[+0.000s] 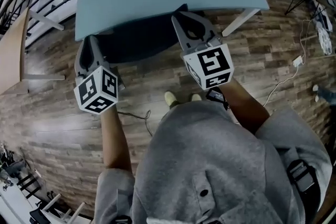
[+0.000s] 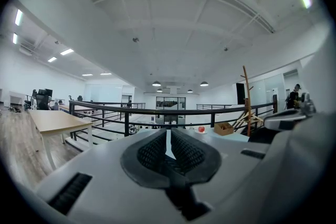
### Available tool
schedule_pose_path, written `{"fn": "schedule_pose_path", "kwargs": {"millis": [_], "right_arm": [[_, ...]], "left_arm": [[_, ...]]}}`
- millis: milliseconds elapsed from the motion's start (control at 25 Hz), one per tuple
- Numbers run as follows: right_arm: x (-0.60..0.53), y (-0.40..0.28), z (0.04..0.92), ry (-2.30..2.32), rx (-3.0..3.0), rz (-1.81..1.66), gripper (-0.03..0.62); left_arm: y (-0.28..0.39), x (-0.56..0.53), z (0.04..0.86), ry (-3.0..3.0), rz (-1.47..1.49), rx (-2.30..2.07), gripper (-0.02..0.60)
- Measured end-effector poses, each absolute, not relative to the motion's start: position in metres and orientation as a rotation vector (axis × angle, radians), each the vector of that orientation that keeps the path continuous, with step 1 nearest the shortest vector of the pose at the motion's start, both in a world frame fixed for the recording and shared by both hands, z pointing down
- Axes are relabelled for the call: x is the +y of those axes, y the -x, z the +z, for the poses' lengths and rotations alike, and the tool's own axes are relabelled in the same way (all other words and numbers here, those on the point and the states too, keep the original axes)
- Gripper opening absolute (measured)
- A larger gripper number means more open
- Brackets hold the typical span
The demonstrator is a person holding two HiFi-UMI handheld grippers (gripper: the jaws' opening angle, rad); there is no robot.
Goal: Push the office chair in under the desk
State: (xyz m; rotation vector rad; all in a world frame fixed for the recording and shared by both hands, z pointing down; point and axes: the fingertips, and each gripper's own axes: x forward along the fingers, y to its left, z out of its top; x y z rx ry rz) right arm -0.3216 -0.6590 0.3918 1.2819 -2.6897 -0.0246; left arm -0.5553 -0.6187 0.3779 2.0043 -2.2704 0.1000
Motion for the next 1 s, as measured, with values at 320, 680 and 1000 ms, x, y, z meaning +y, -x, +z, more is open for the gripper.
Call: {"fn": "schedule_pose_path", "kwargs": {"millis": [320,680,1000], "right_arm": [[-0.660,0.330,0.395,-1.324,-2.664,-0.010,0.037],[-0.656,0.355,0.392,-1.378,-2.638,-0.013,0.037],[-0.655,0.380,0.392,-1.403,-2.626,-0.017,0.037]], "left_arm": [[0.564,-0.622,0.380,-2.045,0.070,-2.238,0.035],[0.592,-0.629,0.378,-2.084,0.053,-2.206,0.035],[0.618,-0.633,0.377,-2.111,0.026,-2.185,0.035]]}}
